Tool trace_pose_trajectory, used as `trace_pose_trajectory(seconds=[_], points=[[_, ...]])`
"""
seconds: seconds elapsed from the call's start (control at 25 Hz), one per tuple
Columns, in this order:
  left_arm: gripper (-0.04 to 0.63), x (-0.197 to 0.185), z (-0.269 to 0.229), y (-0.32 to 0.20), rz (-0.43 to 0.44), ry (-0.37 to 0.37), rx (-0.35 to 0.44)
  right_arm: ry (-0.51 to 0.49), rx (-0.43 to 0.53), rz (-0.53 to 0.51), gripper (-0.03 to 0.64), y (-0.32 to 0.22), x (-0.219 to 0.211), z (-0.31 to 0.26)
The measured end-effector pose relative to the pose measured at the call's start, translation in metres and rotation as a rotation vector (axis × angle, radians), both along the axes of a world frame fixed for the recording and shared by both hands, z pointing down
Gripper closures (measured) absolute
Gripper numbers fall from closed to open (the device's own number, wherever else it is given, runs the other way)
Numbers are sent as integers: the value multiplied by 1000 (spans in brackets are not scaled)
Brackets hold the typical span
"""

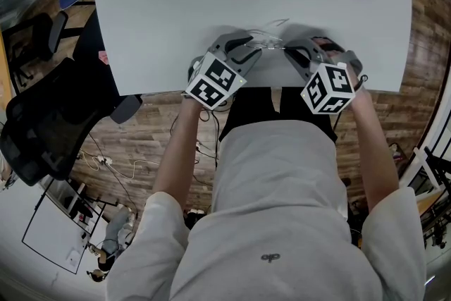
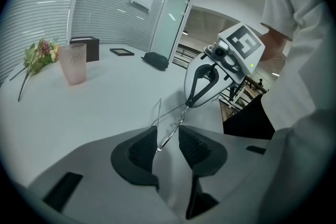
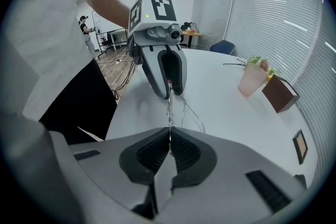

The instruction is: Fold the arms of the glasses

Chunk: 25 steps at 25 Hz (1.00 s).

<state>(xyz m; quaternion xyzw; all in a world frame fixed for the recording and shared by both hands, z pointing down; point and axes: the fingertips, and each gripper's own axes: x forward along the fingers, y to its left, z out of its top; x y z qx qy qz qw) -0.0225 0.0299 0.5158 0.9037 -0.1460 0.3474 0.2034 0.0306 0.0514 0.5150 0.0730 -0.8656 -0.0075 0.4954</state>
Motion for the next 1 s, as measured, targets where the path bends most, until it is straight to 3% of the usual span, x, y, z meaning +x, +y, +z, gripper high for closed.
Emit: trace_pose_trajectory(seconds=[0.6,1.0], points=[[516,-1,3,6,135,-84,111,32,22,-5,600,-6,1,1],[537,-1,2,5,153,-84,141,40,30,5,601,-11,1,2]])
